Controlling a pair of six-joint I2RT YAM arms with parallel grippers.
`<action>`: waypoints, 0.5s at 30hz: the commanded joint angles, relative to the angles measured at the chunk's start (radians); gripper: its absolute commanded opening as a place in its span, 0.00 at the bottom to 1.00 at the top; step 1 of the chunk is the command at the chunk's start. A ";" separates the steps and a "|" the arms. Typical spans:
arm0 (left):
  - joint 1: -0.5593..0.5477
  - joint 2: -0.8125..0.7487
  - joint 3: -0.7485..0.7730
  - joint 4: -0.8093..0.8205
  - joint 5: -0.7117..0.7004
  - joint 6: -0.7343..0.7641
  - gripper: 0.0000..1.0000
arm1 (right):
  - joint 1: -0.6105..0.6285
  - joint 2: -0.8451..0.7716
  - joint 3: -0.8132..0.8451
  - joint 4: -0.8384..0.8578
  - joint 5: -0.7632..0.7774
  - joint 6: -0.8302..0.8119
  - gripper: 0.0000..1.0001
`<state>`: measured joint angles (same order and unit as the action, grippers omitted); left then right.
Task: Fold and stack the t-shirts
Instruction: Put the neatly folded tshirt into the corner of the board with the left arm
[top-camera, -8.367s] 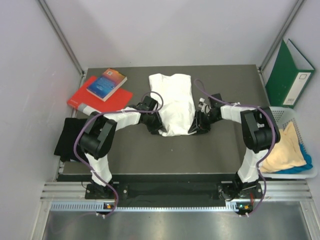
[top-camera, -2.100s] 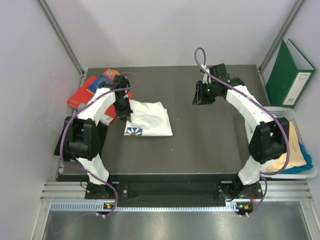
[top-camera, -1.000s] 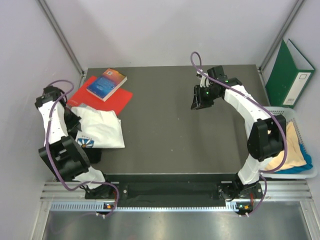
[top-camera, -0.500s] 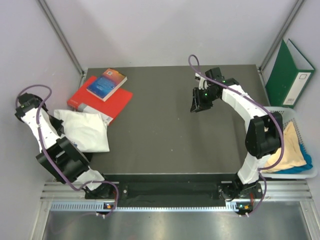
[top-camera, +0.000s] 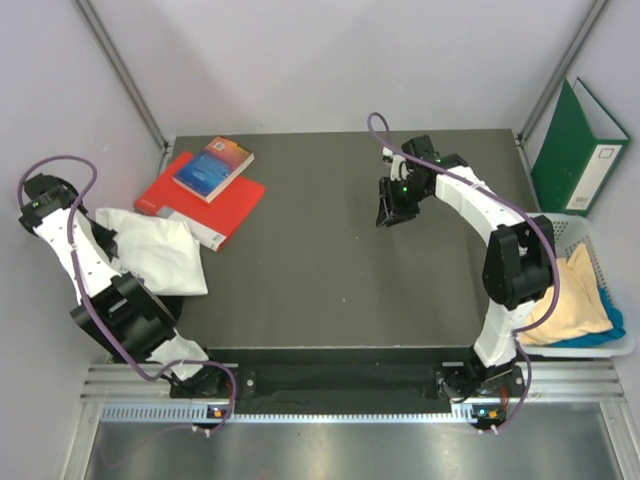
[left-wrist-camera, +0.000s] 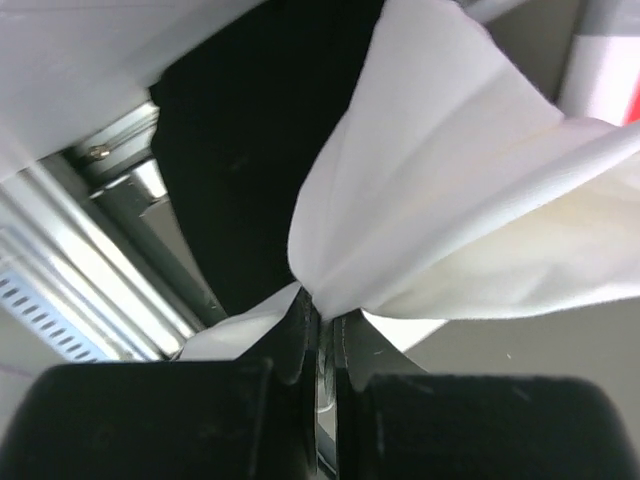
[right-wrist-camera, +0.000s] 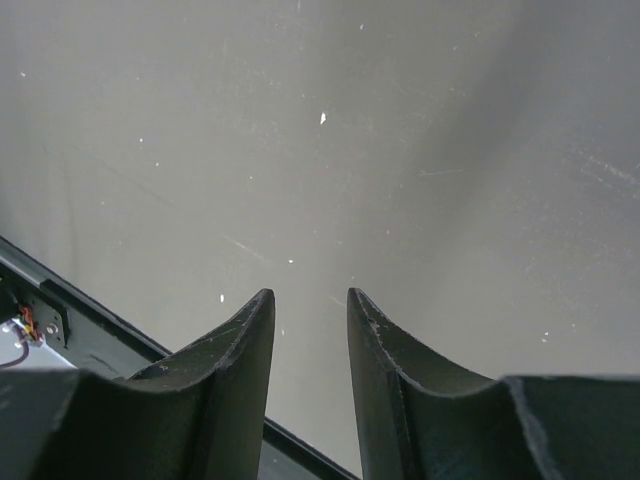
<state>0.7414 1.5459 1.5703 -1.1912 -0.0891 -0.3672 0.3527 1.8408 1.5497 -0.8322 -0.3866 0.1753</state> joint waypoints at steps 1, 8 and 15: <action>-0.011 -0.066 -0.039 0.174 0.171 0.056 0.00 | 0.015 0.011 0.059 -0.001 -0.008 -0.013 0.36; -0.161 -0.121 -0.055 0.232 0.345 0.117 0.00 | 0.029 0.037 0.058 0.002 -0.011 -0.013 0.36; -0.201 -0.148 -0.067 0.213 0.177 0.082 0.00 | 0.048 0.046 0.059 0.002 -0.012 -0.013 0.36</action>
<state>0.5247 1.4536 1.5021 -1.0348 0.1867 -0.2668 0.3798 1.8919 1.5547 -0.8379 -0.3878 0.1753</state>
